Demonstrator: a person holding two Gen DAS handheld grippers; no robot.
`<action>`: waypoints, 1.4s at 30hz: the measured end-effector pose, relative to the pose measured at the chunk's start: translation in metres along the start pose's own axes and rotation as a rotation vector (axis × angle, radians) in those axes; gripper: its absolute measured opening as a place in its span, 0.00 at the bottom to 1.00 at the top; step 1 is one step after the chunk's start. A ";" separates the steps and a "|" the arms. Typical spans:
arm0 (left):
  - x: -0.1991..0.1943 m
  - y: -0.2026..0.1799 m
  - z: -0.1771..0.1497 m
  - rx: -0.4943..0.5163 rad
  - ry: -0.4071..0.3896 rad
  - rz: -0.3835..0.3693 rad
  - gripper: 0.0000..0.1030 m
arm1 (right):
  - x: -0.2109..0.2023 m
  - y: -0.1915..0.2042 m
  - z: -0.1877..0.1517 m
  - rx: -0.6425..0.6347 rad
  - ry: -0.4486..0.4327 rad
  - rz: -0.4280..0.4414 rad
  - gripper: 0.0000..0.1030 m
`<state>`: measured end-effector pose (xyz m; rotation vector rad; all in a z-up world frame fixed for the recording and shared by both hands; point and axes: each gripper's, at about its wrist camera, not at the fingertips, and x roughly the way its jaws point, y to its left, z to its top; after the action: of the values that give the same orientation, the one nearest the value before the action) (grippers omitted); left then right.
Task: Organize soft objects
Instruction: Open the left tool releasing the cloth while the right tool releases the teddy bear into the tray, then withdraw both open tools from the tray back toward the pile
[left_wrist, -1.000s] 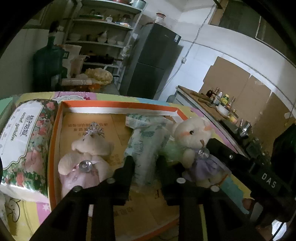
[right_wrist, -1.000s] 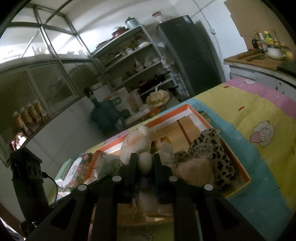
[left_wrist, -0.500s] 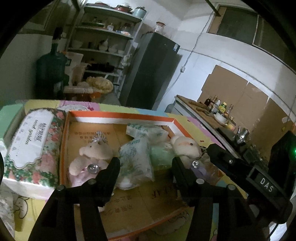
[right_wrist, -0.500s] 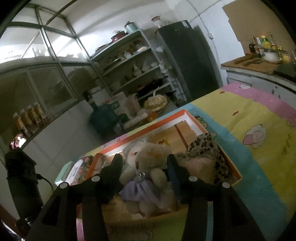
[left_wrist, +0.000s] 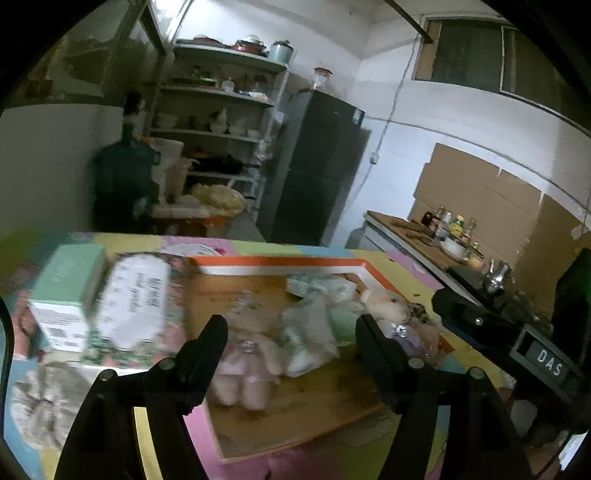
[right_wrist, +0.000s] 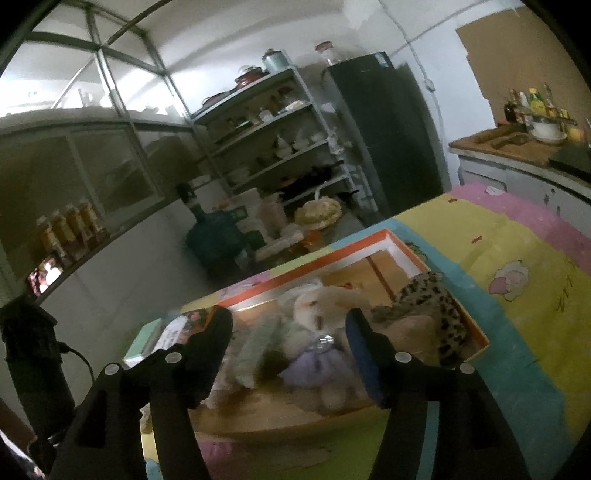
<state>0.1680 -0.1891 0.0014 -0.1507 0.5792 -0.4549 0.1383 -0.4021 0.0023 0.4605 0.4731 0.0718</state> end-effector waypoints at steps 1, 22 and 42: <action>-0.004 0.002 0.000 0.003 -0.006 0.009 0.70 | -0.001 0.005 -0.001 -0.008 -0.001 0.005 0.64; -0.079 0.079 -0.002 -0.042 -0.077 0.133 0.74 | 0.000 0.108 -0.030 -0.125 0.047 0.094 0.70; -0.115 0.161 -0.016 -0.132 -0.120 0.231 0.74 | 0.031 0.181 -0.070 -0.225 0.166 0.144 0.73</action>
<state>0.1333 0.0068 0.0027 -0.2330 0.5014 -0.1822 0.1408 -0.2058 0.0140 0.2674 0.5875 0.3008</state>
